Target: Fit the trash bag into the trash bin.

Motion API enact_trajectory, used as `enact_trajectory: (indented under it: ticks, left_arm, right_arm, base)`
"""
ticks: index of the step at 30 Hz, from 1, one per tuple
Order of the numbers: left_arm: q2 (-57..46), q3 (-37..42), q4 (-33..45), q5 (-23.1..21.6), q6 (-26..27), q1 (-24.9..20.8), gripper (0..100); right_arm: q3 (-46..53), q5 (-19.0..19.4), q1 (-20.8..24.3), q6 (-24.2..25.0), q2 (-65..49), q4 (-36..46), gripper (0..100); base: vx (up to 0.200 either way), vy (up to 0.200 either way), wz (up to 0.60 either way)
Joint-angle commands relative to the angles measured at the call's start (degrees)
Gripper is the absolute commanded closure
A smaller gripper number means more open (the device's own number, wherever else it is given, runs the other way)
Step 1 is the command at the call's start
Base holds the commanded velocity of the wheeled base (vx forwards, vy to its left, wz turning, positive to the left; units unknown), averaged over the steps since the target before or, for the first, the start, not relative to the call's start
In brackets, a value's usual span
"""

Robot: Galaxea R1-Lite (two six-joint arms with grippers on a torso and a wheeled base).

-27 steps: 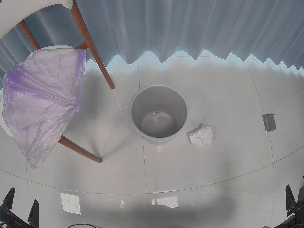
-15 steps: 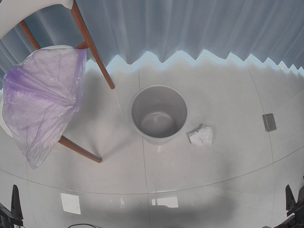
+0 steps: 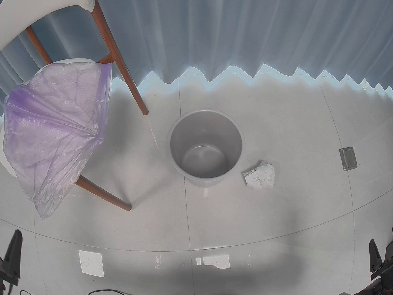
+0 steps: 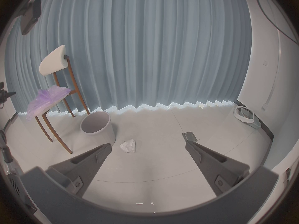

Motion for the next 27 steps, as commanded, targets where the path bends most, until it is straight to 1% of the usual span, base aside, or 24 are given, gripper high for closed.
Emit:
enact_trajectory:
  ticks: [1, 6, 10, 13, 15, 16, 17, 18, 19, 20, 22, 24, 25, 26, 27]
  left_arm:
    - [23.09, -13.8, 1.26, -6.69, 0.74, -0.85, 0]
    - [34.96, -20.04, 1.26, -10.03, 3.03, -2.17, 0]
    - [40.58, -23.03, 1.26, -10.03, 3.38, -3.4, 0]
    - [43.48, -25.23, 1.26, -9.59, 3.82, -5.95, 0]
    - [46.12, -27.34, 1.26, -8.1, 5.05, -7.71, 0]
    - [47.0, -27.95, 1.26, -7.13, 5.58, -8.15, 0]
    - [47.0, -27.95, 1.26, -7.13, 5.58, -8.15, 0]
    - [48.4, -29.18, 1.26, -5.55, 6.54, -8.94, 0]
    - [48.4, -29.18, 1.26, -5.55, 6.54, -8.94, 0]
    - [50.43, -31.29, 1.26, -3.71, 7.42, -10.7, 0]
    - [51.13, -32.26, 1.26, -2.65, 7.69, -12.02, 0]
    - [51.74, -33.31, 1.53, 0.07, 7.77, -15.62, 0]
    - [51.92, -33.4, 1.61, 1.13, 7.77, -16.59, 0]
    - [51.92, -33.4, 1.61, 1.13, 7.77, -16.59, 0]
    - [52.1, -33.49, 1.61, 4.56, 7.86, -18.96, 0]
  right_arm:
    - [1.01, 0.03, -0.02, 0.01, -0.88, -0.01, 0]
    - [1.01, 0.03, -0.02, -0.08, -0.88, -0.01, 0]
    - [1.01, 0.03, -0.02, 0.01, -0.88, -0.01, 0]
    - [1.01, 0.03, -0.02, 0.01, -0.88, -0.01, 0]
    - [1.01, -0.06, -0.02, 0.01, -0.88, -0.01, 0]
    - [1.01, 0.03, -0.02, 0.01, -0.88, -0.01, 0]
    - [1.01, 0.03, -0.02, 0.01, -0.88, -0.01, 0]
    - [1.01, 0.03, -0.02, -0.08, -0.88, -0.01, 0]
    - [1.01, 0.03, -0.02, -0.08, -0.88, -0.01, 0]
    - [1.01, 0.03, -0.02, 0.01, -0.88, -0.01, 0]
    - [1.01, 0.03, -0.02, -0.08, -0.88, -0.01, 0]
    - [1.01, 0.03, -0.02, 0.01, -0.88, -0.01, 0]
    - [1.01, 0.03, -0.02, 0.01, -0.88, -0.01, 0]
    - [1.01, -0.06, -0.02, 0.01, -0.88, -0.01, 0]
    - [1.01, 0.03, -0.02, 0.01, -0.88, -0.01, 0]
  base:
    - [0.0, 0.0, 0.0]
    - [0.0, 0.0, 0.0]
    - [0.0, 0.0, 0.0]
    - [0.0, 0.0, 0.0]
    - [0.0, 0.0, 0.0]
    - [0.0, 0.0, 0.0]
    - [0.0, 0.0, 0.0]
    - [0.0, 0.0, 0.0]
    - [0.0, 0.0, 0.0]
    - [0.0, 0.0, 0.0]
    - [0.0, 0.0, 0.0]
    - [0.0, 0.0, 0.0]
    - [0.0, 0.0, 0.0]
    - [0.0, 0.0, 0.0]
    - [0.0, 0.0, 0.0]
